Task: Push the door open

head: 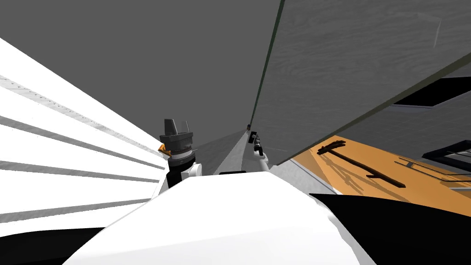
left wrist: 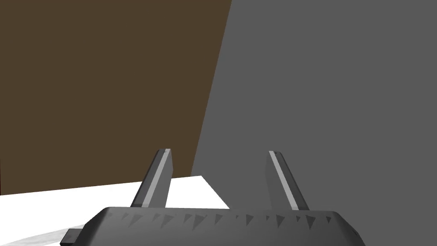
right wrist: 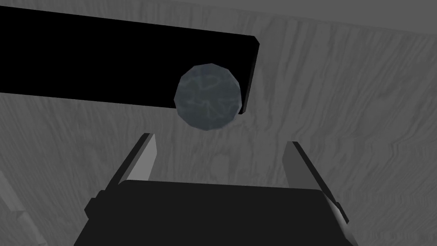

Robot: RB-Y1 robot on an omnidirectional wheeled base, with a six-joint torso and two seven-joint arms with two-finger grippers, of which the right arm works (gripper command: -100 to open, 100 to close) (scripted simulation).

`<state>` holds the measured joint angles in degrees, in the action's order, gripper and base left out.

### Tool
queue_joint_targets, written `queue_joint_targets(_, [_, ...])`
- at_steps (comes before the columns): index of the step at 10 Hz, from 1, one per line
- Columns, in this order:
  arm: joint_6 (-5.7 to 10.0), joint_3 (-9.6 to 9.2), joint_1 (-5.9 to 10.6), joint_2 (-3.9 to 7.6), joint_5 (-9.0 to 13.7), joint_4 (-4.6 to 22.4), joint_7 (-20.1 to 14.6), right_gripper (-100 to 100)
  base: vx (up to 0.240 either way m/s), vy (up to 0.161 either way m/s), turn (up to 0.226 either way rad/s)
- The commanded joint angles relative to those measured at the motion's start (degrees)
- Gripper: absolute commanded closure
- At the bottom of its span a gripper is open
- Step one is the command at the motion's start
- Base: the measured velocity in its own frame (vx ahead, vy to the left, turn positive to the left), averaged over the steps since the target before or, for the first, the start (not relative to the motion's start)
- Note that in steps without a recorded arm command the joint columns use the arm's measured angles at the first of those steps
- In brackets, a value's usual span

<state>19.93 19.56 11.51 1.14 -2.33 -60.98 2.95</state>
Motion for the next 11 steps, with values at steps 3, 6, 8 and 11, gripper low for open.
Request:
queue_joint_targets(3, [0.68, 0.21, -0.03, -1.35, 0.1, 0.4, -0.1, -100, 0.202, -0.028, 0.023])
queue_joint_targets(6, [0.68, 0.21, -0.03, -1.35, 0.1, 0.4, -0.1, 100, -0.033, 0.003, 0.0])
queue_joint_targets(8, [0.68, 0.21, -0.03, -1.35, 0.1, 0.4, -0.1, 100, -0.016, 0.002, -0.001])
queue_joint_targets(11, [0.16, 1.54, -0.29, -0.16, 0.3, 0.2, 0.1, 100, 0.081, 0.031, -0.018])
